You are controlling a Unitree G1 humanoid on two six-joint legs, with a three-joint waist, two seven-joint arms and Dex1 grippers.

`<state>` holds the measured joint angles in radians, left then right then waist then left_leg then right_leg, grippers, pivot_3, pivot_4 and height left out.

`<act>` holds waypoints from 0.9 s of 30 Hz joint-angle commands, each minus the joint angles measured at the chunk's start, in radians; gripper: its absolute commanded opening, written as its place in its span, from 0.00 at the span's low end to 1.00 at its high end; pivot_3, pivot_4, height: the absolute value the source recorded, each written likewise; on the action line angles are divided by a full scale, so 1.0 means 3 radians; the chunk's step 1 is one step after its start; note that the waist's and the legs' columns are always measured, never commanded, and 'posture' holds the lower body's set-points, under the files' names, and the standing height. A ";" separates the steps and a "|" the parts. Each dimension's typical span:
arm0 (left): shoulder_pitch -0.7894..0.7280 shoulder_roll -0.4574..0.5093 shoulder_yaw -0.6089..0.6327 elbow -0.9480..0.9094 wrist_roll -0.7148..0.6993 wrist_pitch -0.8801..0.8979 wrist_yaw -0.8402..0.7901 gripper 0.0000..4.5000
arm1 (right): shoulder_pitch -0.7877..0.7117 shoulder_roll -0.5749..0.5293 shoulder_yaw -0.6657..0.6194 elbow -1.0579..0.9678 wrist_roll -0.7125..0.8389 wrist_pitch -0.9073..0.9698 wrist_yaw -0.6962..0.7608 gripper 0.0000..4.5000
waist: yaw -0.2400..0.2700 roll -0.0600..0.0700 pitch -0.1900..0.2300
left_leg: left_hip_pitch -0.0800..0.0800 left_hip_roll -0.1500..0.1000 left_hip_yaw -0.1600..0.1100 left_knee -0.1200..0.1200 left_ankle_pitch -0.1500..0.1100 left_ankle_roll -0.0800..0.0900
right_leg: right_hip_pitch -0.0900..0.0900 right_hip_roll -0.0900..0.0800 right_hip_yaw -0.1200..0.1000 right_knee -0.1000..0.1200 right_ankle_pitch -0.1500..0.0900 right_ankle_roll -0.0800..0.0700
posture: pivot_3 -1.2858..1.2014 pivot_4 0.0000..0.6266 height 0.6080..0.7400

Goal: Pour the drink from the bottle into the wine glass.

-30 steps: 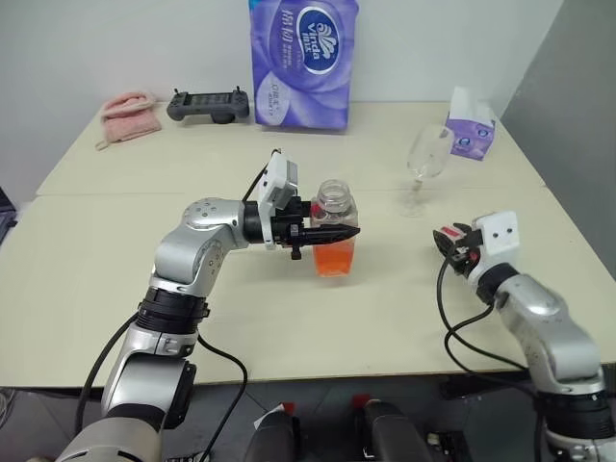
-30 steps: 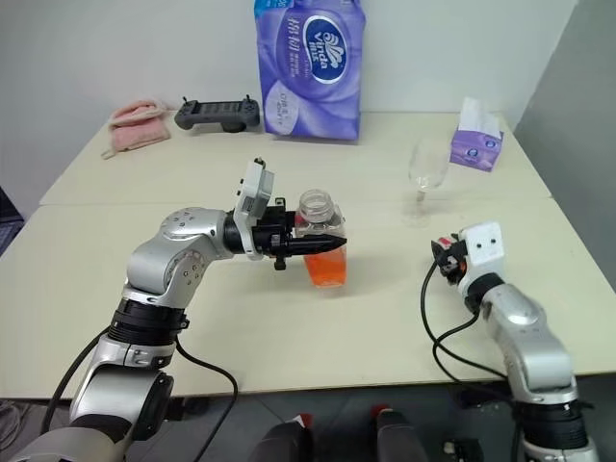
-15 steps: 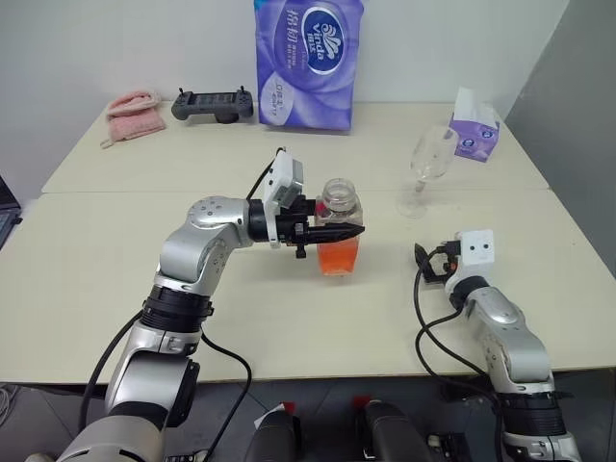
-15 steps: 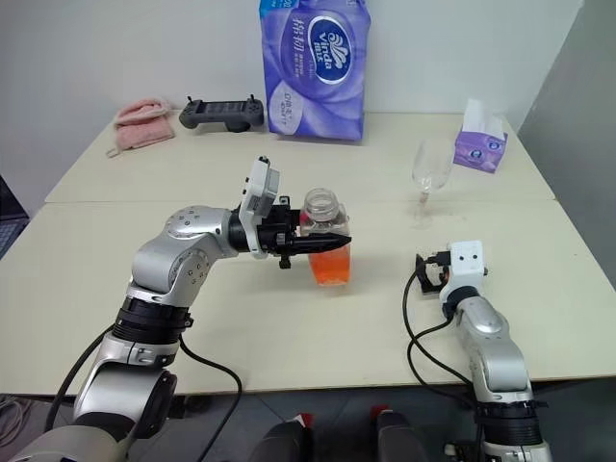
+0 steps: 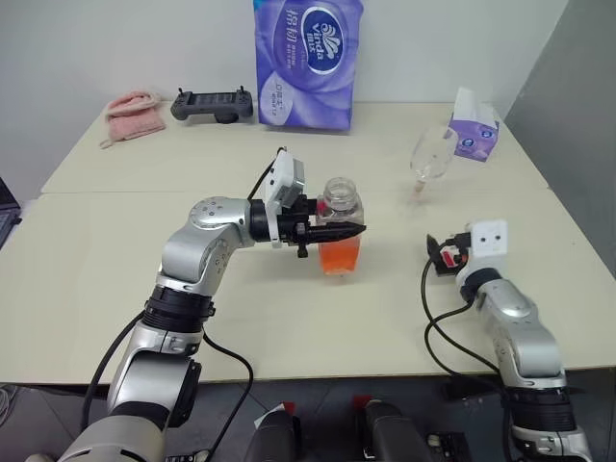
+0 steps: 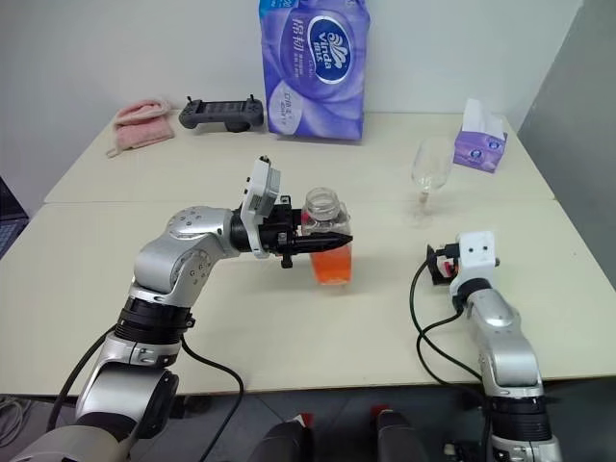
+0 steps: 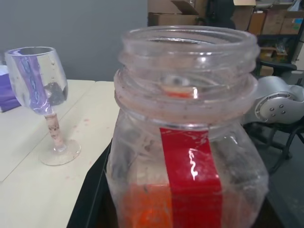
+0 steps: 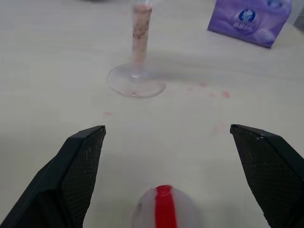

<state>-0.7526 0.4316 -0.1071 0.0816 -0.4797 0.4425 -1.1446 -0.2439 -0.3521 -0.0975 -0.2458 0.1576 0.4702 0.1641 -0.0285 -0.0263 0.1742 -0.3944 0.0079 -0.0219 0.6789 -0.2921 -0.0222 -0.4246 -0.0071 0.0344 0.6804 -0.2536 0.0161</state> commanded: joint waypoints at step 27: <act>-0.0664 0.0022 0.1005 0.2200 0.1104 -0.1549 0.2766 0.39 | -0.1660 -0.0748 0.0102 -0.0670 0.2139 0.1179 0.1521 0.99 | 0.0020 -0.0004 0.0001 | -0.0016 -0.0016 -0.0024 0.0006 0.0000 0.0001 | 0.0000 -0.0043 -0.0049 -0.0003 0.0001 0.0000 | 0.52 0.24 1.00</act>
<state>-0.9275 0.4191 0.1656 0.7404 -0.1339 0.0341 -0.3164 -0.7344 -0.5789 -0.0536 -0.4245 0.8056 0.8514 0.6118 -0.0225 -0.0277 0.1746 -0.3995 0.0030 -0.0297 0.6805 -0.2922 -0.0219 -0.4247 -0.0198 0.0190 0.6795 -0.2533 0.0162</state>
